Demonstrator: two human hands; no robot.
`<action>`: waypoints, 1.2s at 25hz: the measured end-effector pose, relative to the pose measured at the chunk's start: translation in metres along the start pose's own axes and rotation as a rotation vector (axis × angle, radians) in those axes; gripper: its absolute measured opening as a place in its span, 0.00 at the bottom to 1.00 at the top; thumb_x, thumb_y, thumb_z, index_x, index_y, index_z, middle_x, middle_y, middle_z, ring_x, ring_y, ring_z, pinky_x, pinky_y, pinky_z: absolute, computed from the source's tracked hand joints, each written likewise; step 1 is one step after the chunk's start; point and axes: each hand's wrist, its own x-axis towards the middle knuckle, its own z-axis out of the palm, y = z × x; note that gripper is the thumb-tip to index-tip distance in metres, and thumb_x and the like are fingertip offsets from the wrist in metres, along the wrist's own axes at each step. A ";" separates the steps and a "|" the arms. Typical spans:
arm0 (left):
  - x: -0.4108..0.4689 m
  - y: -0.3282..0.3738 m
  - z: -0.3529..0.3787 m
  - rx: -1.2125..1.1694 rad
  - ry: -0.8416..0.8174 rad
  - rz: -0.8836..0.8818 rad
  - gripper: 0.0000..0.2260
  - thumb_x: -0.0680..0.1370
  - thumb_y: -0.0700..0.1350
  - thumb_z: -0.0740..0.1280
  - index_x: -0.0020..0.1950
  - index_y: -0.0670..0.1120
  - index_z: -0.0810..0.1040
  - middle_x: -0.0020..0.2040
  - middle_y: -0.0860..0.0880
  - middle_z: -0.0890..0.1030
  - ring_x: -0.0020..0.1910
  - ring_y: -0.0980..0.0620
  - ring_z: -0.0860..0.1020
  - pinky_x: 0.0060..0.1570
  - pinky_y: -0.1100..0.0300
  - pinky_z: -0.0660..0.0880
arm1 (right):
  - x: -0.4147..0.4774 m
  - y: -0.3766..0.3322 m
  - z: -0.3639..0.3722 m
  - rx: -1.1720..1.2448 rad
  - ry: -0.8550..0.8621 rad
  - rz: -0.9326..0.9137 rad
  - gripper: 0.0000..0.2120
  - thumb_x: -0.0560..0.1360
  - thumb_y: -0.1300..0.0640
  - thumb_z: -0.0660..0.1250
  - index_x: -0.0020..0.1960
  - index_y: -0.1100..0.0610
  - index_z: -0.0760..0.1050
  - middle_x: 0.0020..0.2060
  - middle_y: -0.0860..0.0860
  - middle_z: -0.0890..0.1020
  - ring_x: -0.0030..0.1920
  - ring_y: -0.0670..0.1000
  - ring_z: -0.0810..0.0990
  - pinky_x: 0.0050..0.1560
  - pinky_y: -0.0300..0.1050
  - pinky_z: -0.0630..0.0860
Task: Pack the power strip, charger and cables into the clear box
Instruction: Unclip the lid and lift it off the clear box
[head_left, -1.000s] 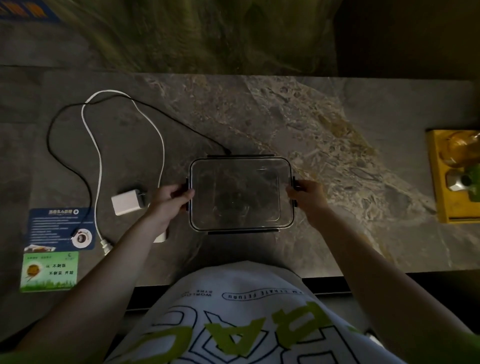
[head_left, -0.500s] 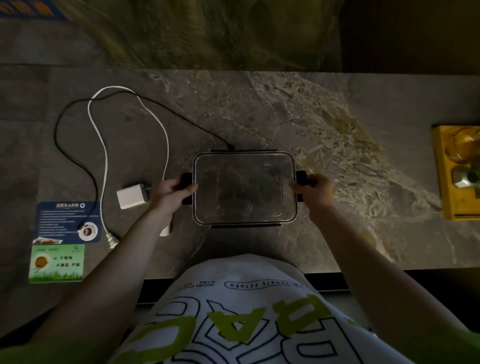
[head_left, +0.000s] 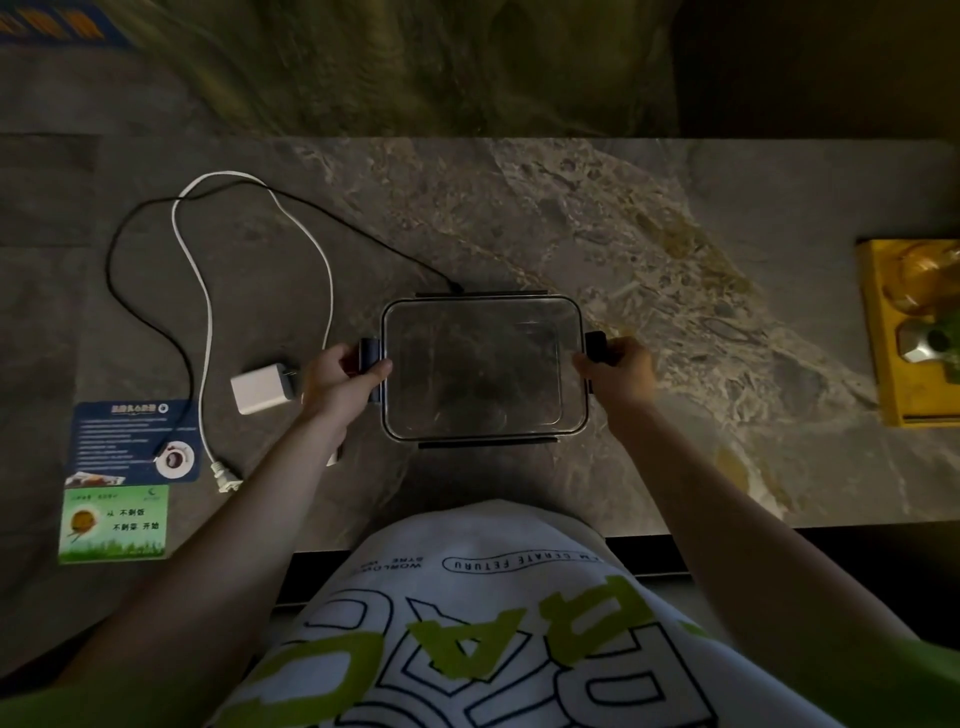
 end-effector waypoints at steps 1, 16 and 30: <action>-0.002 0.000 0.001 0.042 0.029 0.034 0.13 0.72 0.45 0.75 0.54 0.44 0.78 0.50 0.46 0.82 0.49 0.48 0.80 0.48 0.55 0.75 | -0.002 0.000 0.000 -0.027 0.003 -0.004 0.16 0.71 0.58 0.75 0.53 0.59 0.73 0.46 0.54 0.79 0.44 0.53 0.77 0.39 0.43 0.72; -0.035 0.001 0.018 0.844 0.043 0.696 0.37 0.74 0.56 0.69 0.78 0.48 0.55 0.77 0.39 0.53 0.75 0.37 0.55 0.72 0.42 0.58 | -0.028 0.012 -0.012 -0.820 -0.053 -0.697 0.38 0.71 0.47 0.72 0.74 0.59 0.60 0.70 0.61 0.66 0.70 0.64 0.65 0.68 0.59 0.66; -0.005 0.029 0.027 1.430 -0.393 0.780 0.45 0.72 0.74 0.51 0.75 0.52 0.29 0.74 0.38 0.27 0.73 0.38 0.28 0.73 0.41 0.36 | -0.037 0.008 0.012 -1.119 -0.419 -0.816 0.49 0.72 0.30 0.60 0.78 0.48 0.35 0.75 0.65 0.34 0.76 0.63 0.32 0.74 0.55 0.39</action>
